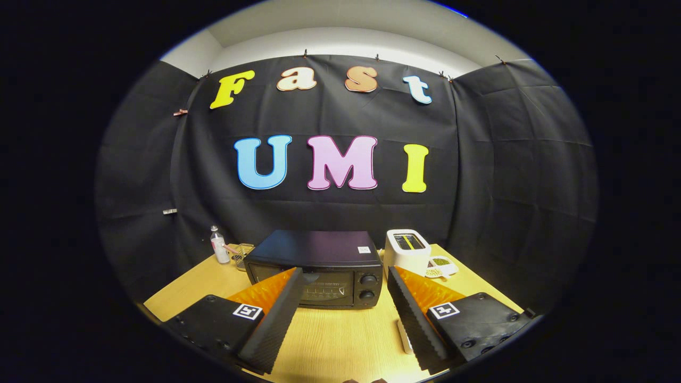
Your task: Open the toaster oven, put the food inside, and close the toaster oven door.
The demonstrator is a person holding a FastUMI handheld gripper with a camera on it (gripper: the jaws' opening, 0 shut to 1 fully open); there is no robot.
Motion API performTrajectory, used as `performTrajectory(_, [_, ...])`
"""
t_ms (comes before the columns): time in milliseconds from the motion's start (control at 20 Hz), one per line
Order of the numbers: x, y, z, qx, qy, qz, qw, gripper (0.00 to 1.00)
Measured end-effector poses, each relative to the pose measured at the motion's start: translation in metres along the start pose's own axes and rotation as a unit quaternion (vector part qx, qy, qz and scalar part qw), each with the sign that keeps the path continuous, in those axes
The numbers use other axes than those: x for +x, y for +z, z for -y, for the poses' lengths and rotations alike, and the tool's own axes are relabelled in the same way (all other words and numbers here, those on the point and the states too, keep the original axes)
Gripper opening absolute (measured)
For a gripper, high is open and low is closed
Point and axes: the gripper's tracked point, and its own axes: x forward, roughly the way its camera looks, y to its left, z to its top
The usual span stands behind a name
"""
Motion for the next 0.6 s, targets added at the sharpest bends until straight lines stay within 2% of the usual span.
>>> performTrajectory(300, [0.042, -0.017, -0.029, 0.033, 0.024, -0.044, 0.998, 0.98])
performTrajectory(600, [0.104, -0.032, -0.056, 0.033, 0.015, -0.066, 0.997, 0.99])
